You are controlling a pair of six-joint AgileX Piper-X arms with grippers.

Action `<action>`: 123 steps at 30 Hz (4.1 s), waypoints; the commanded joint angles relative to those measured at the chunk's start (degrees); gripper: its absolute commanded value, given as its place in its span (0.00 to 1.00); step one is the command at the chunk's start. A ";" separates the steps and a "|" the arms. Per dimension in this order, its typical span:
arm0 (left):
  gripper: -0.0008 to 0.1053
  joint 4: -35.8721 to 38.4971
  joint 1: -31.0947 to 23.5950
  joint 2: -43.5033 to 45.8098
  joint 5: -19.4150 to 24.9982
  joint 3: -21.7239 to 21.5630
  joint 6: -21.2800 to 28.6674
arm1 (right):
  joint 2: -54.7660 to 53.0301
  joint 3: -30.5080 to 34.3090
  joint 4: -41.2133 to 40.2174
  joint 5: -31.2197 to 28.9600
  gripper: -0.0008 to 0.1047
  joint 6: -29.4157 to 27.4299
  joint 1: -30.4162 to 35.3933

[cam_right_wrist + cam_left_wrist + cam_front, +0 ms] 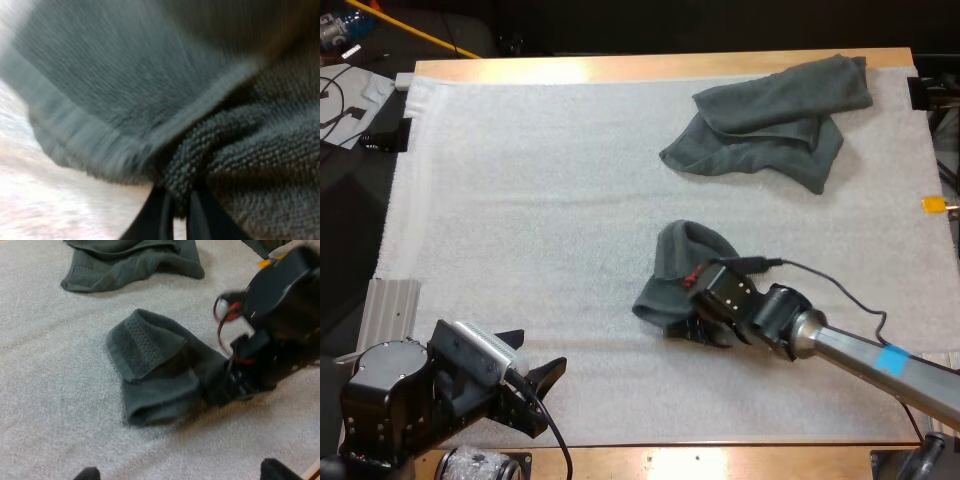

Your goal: Pick towel from pile, fold and stack

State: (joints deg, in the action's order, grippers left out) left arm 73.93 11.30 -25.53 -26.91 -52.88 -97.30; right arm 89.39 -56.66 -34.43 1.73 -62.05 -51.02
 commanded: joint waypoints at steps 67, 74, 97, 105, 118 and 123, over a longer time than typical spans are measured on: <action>0.59 0.56 0.25 -0.03 -1.20 -0.28 -0.45 | -0.07 -21.56 -1.07 2.45 0.02 -12.06 10.56; 0.59 0.47 0.23 -0.01 -1.24 -0.29 -0.45 | 1.95 -23.42 3.75 6.20 0.50 -11.29 11.63; 0.59 -0.17 0.37 0.05 -1.36 -0.27 -0.12 | -7.93 -23.73 -30.35 -3.81 0.54 -22.16 11.17; 0.59 1.28 0.29 -0.15 -1.31 -0.38 -0.25 | -9.06 -19.10 -30.39 -5.21 0.53 -21.56 11.23; 0.59 3.67 0.20 0.03 -1.09 -0.28 -0.19 | -10.05 0.91 -16.19 -4.80 0.52 -15.57 12.26; 0.59 4.28 0.11 -0.03 -0.97 -0.33 -0.24 | -10.05 5.50 -8.83 -2.46 0.52 -14.05 14.56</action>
State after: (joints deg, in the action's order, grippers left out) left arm 77.76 11.30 -25.53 -27.75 -52.88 -97.30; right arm 79.92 -53.55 -48.12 -2.50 -77.36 -38.34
